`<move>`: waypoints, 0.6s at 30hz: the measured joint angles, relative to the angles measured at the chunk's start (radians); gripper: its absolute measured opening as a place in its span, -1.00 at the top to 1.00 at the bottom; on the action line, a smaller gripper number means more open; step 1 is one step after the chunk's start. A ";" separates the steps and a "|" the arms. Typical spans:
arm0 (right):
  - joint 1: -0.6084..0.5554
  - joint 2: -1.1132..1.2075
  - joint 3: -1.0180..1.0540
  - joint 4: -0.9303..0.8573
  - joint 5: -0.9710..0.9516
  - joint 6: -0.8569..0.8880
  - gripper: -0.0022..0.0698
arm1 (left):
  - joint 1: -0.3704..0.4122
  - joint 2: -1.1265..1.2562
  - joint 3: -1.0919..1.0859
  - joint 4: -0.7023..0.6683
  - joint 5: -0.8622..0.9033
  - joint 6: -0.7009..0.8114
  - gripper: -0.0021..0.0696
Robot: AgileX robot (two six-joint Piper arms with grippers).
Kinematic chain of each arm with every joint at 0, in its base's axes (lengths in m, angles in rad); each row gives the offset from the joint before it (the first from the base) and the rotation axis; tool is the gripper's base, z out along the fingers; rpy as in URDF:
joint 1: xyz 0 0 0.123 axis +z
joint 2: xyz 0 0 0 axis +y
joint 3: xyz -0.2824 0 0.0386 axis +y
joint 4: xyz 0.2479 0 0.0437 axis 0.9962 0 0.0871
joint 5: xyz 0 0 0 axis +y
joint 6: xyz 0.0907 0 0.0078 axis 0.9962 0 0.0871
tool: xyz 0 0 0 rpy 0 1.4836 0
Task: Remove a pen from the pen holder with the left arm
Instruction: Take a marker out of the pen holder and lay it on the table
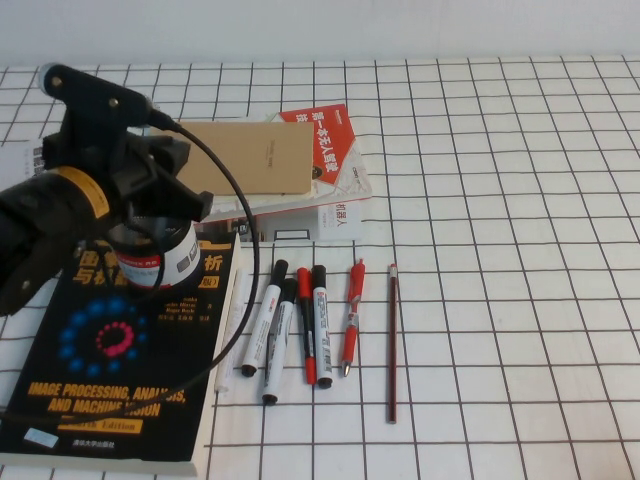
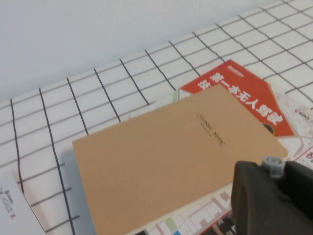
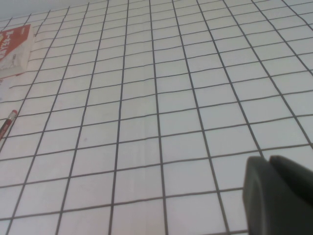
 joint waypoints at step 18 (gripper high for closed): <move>0.000 0.000 0.000 0.000 0.000 0.000 0.98 | -0.078 -0.280 -0.138 0.397 0.308 -0.572 0.79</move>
